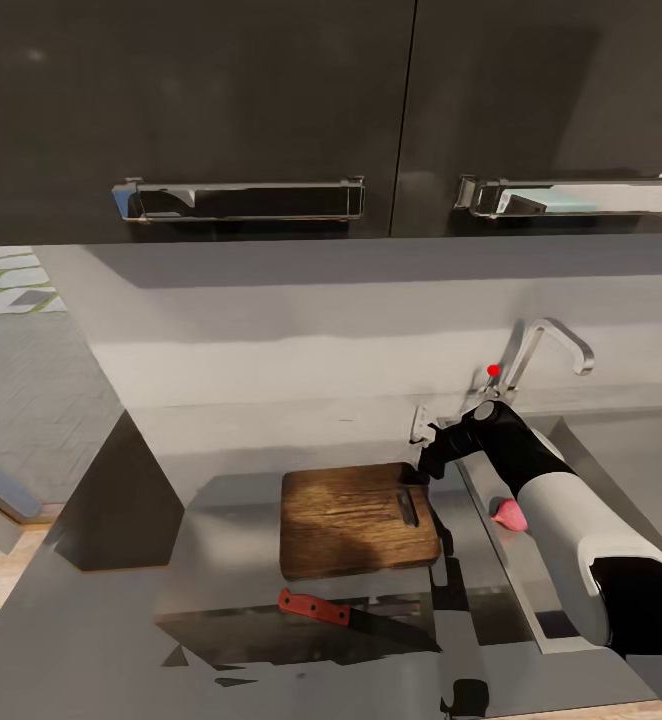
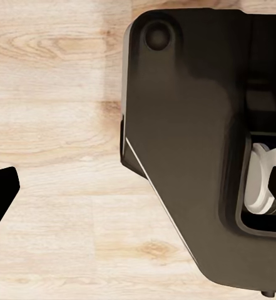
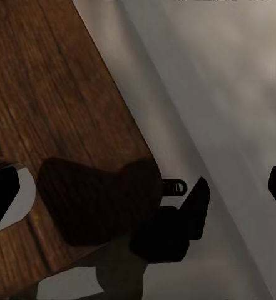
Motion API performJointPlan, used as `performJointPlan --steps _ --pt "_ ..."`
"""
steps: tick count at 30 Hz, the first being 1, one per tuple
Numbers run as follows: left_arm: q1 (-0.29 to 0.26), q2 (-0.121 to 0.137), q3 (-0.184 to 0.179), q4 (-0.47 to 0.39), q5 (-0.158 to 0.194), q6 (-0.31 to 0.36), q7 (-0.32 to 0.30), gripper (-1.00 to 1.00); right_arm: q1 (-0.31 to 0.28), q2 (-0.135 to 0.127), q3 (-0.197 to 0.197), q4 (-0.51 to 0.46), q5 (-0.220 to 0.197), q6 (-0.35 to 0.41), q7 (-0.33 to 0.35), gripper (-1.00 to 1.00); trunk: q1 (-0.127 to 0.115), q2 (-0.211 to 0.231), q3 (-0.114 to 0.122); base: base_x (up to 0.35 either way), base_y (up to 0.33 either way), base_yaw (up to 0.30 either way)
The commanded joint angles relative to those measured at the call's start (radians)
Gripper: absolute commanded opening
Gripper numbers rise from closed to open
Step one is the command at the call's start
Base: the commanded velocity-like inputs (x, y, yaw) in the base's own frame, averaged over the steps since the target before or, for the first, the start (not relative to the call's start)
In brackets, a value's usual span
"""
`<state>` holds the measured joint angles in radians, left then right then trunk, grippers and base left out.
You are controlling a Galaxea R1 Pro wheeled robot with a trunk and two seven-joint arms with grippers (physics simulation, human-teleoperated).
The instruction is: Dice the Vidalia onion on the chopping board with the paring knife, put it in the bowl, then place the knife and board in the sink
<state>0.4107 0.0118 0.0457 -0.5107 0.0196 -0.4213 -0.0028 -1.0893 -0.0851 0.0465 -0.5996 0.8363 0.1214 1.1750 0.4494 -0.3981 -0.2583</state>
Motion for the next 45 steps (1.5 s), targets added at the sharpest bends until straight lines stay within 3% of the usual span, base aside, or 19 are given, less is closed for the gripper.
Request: performJointPlan --steps 1,20,23,27,33,38,41,45 --pt "0.000 0.000 0.000 -0.002 0.002 -0.001 0.000 1.00 -0.001 -0.001 0.004 -0.002 -0.002 0.011 0.003 1.00 0.001 -0.002 -0.002 0.000 0.000 0.000" --pt "0.000 0.000 0.000 -0.002 0.000 -0.002 0.000 1.00 -0.001 0.003 -0.001 -0.030 -0.001 0.024 0.008 1.00 0.001 -0.002 -0.002 0.000 0.000 0.000" --pt "0.000 0.000 0.000 -0.002 0.000 -0.001 0.000 1.00 -0.001 0.005 -0.003 -0.059 -0.003 0.045 0.006 1.00 0.001 -0.002 -0.002 0.000 0.000 0.000" --pt "0.000 0.000 0.000 -0.002 0.000 -0.001 0.000 1.00 -0.001 0.007 -0.002 -0.146 -0.003 0.132 -0.003 1.00 0.001 -0.002 -0.002 0.000 0.000 0.000" --pt "0.000 0.000 0.000 -0.002 0.000 -0.001 0.000 1.00 -0.001 0.010 -0.002 -0.215 -0.009 0.207 -0.081 1.00 0.001 -0.002 -0.002 0.000 0.000 0.000" --pt "0.000 0.000 0.000 -0.002 0.000 -0.001 0.000 1.00 -0.001 0.012 -0.057 -0.231 -0.058 0.228 -0.135 1.00 0.001 -0.002 -0.002 0.000 0.000 0.000" --pt "0.000 0.000 0.000 -0.002 0.000 -0.001 0.000 1.00 -0.001 0.016 -0.134 -0.237 -0.088 0.244 -0.167 1.00 0.001 -0.002 -0.002 0.000 0.000 0.000" --pt "0.000 0.000 0.000 -0.002 0.000 -0.001 0.000 1.00 0.000 0.022 -0.180 -0.238 -0.098 0.250 -0.213 1.00 0.001 -0.002 -0.002 0.000 0.000 0.000"
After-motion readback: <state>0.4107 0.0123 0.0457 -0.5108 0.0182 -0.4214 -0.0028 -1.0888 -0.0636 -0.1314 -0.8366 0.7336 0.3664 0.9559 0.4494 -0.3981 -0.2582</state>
